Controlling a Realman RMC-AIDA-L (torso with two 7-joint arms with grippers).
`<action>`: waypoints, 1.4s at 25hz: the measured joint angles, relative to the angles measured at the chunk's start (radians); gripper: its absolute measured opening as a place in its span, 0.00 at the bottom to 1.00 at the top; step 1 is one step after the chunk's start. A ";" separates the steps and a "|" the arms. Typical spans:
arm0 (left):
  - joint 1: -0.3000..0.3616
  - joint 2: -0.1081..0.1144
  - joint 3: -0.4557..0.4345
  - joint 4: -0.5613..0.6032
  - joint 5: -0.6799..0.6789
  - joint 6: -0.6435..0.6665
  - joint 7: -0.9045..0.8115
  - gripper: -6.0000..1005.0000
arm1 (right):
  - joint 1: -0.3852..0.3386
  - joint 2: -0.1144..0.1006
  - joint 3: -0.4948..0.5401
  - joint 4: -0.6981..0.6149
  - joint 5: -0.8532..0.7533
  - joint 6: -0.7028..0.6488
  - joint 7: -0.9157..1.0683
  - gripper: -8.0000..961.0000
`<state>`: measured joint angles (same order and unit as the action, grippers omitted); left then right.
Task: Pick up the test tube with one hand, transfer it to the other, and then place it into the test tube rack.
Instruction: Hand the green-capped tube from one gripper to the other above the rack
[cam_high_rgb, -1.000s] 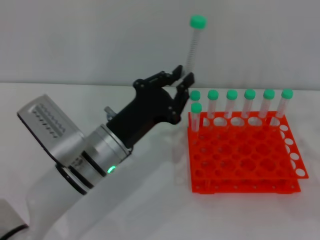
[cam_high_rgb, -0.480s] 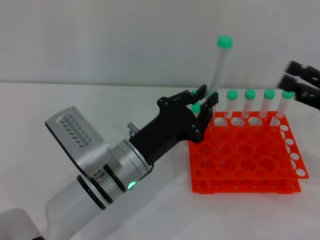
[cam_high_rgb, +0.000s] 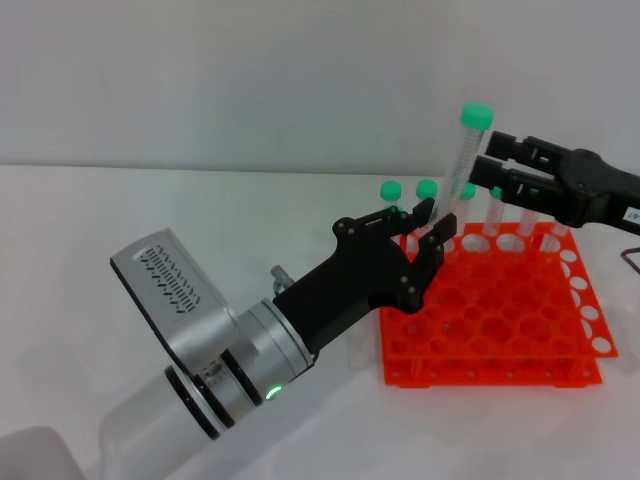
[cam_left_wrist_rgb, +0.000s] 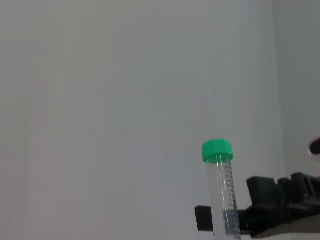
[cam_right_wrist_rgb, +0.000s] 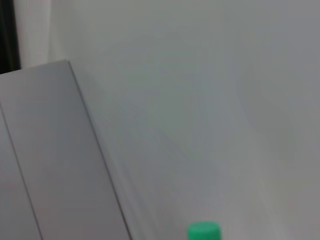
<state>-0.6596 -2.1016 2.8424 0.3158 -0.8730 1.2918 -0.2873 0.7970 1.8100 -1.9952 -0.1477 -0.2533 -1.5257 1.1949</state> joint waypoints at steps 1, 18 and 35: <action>0.000 0.000 0.000 0.000 0.002 -0.002 0.000 0.20 | 0.001 0.002 0.000 -0.006 -0.004 0.001 0.000 0.83; 0.007 0.000 0.000 0.002 0.030 -0.013 -0.004 0.20 | 0.006 0.043 0.009 -0.047 -0.009 0.012 -0.028 0.70; 0.028 0.000 0.000 0.012 0.033 -0.005 -0.004 0.20 | -0.015 0.057 0.023 -0.063 -0.009 0.001 -0.061 0.25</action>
<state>-0.6311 -2.1014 2.8426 0.3280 -0.8398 1.2866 -0.2918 0.7824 1.8675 -1.9724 -0.2102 -0.2625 -1.5242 1.1335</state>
